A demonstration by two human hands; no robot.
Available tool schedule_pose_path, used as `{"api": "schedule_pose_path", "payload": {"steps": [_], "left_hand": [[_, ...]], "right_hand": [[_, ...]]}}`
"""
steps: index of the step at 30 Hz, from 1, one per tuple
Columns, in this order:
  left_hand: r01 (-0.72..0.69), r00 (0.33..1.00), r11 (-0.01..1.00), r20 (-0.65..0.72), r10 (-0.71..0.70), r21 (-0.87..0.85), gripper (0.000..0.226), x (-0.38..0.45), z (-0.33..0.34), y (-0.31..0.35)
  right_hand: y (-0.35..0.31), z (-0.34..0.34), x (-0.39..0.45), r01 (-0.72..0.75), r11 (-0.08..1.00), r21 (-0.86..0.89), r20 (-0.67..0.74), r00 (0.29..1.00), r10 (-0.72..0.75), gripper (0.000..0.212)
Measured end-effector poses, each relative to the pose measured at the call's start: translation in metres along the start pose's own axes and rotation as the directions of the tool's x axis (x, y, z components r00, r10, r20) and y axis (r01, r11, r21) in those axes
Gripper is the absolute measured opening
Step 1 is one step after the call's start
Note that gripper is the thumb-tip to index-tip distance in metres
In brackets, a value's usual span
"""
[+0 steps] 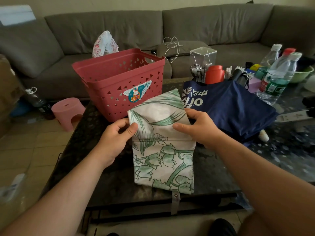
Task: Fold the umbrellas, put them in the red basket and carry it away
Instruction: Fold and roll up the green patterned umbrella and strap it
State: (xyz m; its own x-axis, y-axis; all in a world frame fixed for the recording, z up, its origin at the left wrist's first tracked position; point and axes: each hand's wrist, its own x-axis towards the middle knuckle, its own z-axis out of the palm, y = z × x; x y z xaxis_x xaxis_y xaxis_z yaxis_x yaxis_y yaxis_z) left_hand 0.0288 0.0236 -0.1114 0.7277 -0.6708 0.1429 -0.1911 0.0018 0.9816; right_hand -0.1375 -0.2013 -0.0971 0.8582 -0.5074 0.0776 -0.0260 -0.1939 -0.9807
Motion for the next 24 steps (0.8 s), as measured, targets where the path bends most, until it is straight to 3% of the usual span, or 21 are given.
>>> {"api": "schedule_pose_path", "payload": {"steps": [3, 8, 14, 18, 21, 24], "left_hand": [[-0.049, 0.998, 0.999, -0.051, 0.048, -0.007, 0.026, 0.0, -0.003, 0.0], [-0.087, 0.986, 0.993, -0.135, 0.097, 0.083, 0.018, 0.004, -0.012, -0.01], [-0.125, 0.991, 0.99, -0.058, 0.122, -0.058, 0.021, 0.0, -0.004, 0.003], [-0.075, 0.983, 0.995, -0.173, 0.064, -0.061, 0.014, 0.0, -0.001, 0.002], [-0.065, 0.975, 0.997, -0.216, 0.056, -0.034, 0.008, -0.002, 0.001, 0.002], [-0.086, 0.978, 0.994, -0.196, 0.071, -0.07, 0.026, -0.003, 0.003, 0.005]], "right_hand": [[0.001, 0.001, 0.003, 0.038, 0.999, 0.014, -0.059, 0.998, -0.037, 0.026], [0.0, -0.007, 0.002, 0.047, 0.999, -0.01, -0.065, 0.997, -0.047, 0.029], [-0.013, -0.002, 0.0, 0.133, 0.991, 0.019, -0.025, 0.991, -0.133, 0.026], [-0.019, -0.001, -0.001, 0.14, 0.99, -0.034, -0.104, 0.984, -0.143, 0.012], [-0.018, -0.002, 0.0, 0.131, 0.987, -0.089, -0.196, 0.97, -0.146, 0.019], [-0.019, -0.002, -0.002, 0.178, 0.982, -0.065, -0.154, 0.97, -0.186, 0.03]]}}
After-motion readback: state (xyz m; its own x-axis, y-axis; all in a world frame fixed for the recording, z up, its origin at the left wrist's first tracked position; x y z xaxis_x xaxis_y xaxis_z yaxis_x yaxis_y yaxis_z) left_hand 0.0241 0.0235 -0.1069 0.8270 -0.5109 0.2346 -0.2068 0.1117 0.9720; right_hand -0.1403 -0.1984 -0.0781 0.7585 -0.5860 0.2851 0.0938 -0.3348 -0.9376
